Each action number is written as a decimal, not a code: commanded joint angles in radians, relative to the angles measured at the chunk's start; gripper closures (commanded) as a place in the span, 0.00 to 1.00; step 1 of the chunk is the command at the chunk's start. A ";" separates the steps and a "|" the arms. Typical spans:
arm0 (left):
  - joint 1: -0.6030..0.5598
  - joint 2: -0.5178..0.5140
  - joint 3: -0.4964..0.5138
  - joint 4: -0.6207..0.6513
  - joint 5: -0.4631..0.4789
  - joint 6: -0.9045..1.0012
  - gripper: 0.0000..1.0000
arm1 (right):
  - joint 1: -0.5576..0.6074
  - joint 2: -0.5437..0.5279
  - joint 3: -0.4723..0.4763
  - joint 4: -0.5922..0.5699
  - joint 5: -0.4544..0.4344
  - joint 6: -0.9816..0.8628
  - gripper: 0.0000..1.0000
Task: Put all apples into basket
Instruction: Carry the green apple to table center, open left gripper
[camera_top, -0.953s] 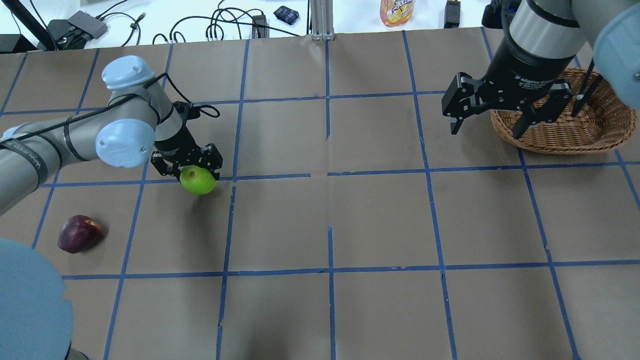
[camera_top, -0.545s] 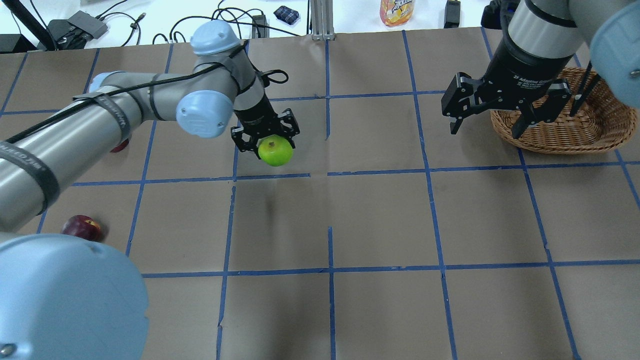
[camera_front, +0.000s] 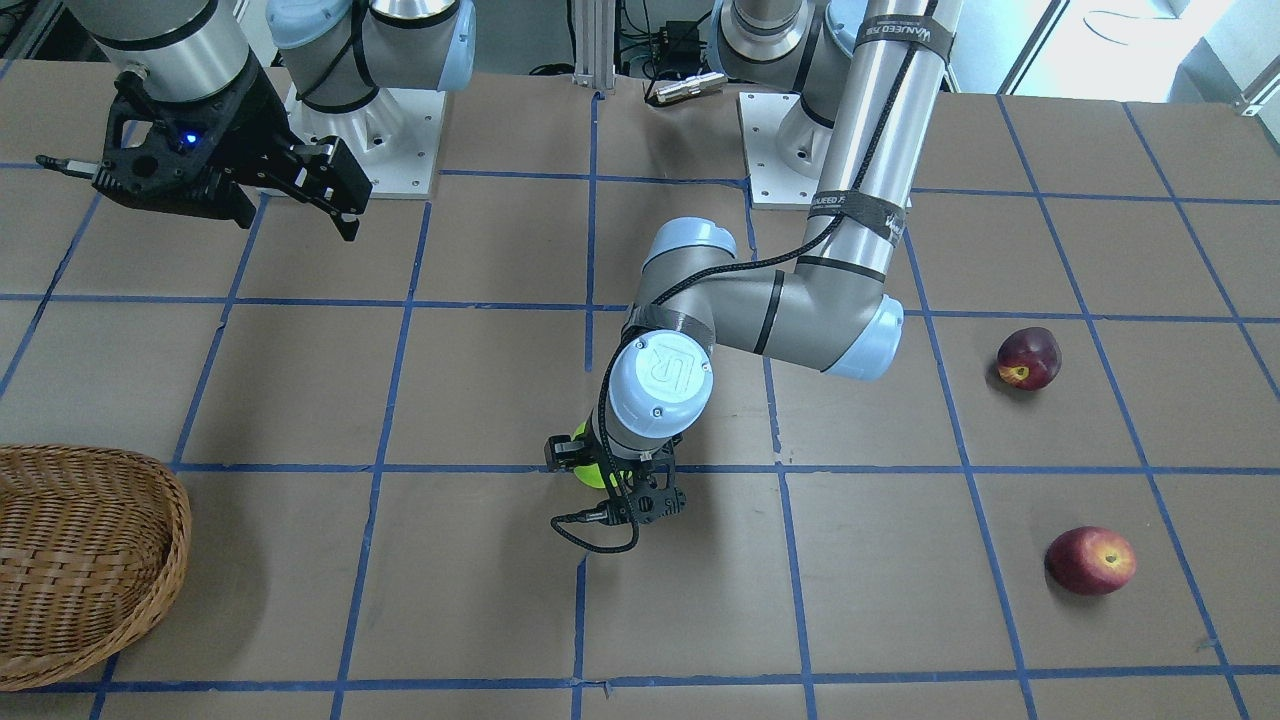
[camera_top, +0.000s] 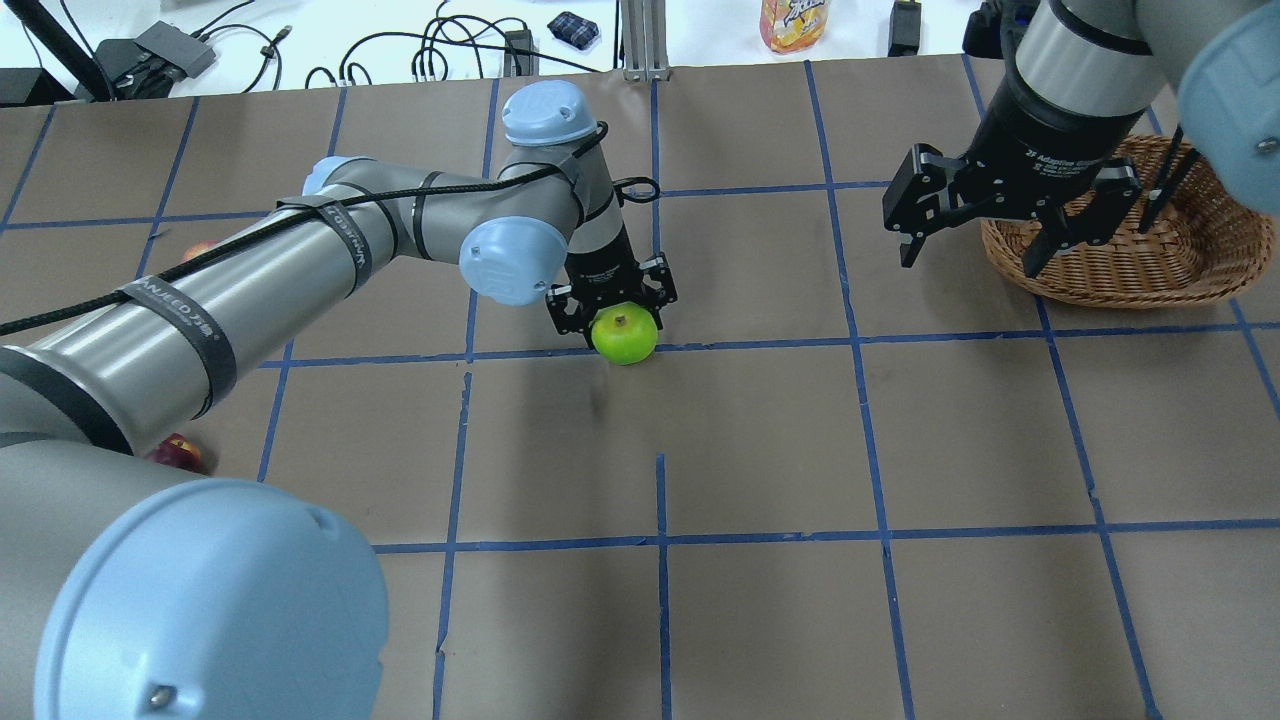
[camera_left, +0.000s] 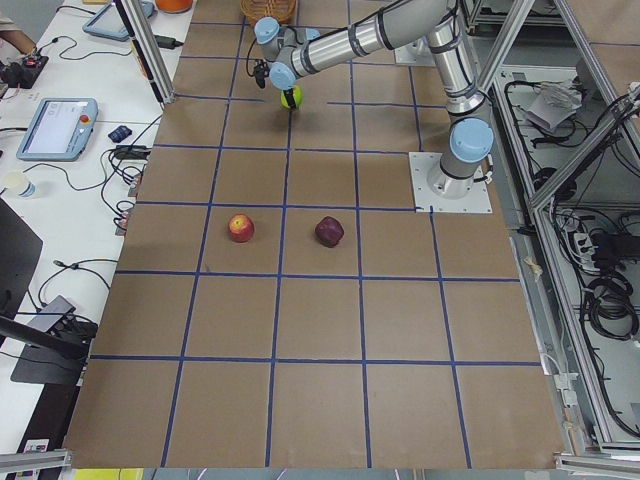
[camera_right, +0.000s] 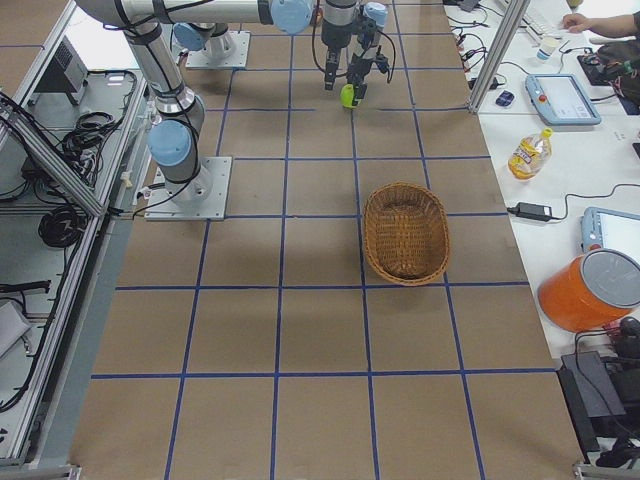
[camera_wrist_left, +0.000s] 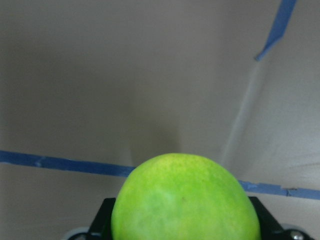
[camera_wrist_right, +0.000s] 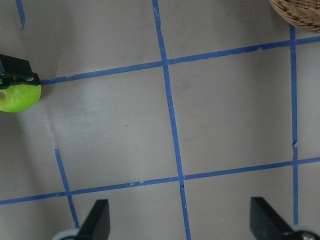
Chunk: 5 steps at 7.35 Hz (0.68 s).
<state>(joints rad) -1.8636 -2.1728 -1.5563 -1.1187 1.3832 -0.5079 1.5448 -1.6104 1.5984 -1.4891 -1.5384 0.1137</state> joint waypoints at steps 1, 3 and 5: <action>-0.003 0.008 0.004 0.023 0.002 -0.041 0.00 | -0.006 0.016 0.000 0.000 0.006 -0.006 0.00; -0.012 0.082 0.018 -0.001 0.014 -0.040 0.00 | -0.008 0.094 -0.002 0.012 0.009 -0.006 0.00; 0.077 0.195 0.013 -0.114 0.103 0.087 0.00 | 0.003 0.135 -0.015 -0.043 0.009 0.007 0.00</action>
<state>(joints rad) -1.8407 -2.0460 -1.5423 -1.1619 1.4280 -0.5069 1.5402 -1.5014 1.5913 -1.4936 -1.5315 0.1130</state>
